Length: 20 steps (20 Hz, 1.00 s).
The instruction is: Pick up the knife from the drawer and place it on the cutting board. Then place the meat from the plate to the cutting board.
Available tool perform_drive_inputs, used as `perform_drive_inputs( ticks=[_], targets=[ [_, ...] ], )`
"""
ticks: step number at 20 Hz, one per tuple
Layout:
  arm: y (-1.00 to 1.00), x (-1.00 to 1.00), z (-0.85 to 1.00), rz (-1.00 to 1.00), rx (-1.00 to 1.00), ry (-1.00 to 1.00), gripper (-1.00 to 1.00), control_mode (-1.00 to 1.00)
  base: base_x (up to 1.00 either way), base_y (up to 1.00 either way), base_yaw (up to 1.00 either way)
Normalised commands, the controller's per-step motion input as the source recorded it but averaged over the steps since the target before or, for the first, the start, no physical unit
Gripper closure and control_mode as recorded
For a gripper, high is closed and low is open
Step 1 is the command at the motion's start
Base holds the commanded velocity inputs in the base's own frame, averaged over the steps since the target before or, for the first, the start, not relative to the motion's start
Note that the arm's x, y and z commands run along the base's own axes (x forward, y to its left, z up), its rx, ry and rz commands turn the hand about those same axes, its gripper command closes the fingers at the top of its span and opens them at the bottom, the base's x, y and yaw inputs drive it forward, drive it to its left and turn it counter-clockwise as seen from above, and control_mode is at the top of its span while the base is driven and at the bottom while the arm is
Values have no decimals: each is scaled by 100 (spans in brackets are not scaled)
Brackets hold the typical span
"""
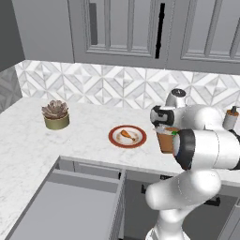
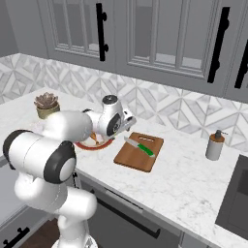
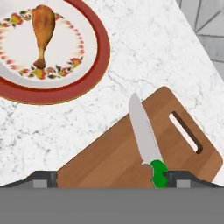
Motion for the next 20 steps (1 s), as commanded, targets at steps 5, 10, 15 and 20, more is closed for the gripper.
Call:
perform_drive_inputs(
  ticks=[5,10,15,20],
  targets=[
    [100,3,0,0,0,0,-100,-100,0,0,0],
    [100,11,0,0,0,0,-100,-100,0,0,0],
    [97,11,-4,0,0,0,-100,-100,0,0,0],
    [23,52,-27,-1,1,0,-100,-100,0,0,0]
  ],
)
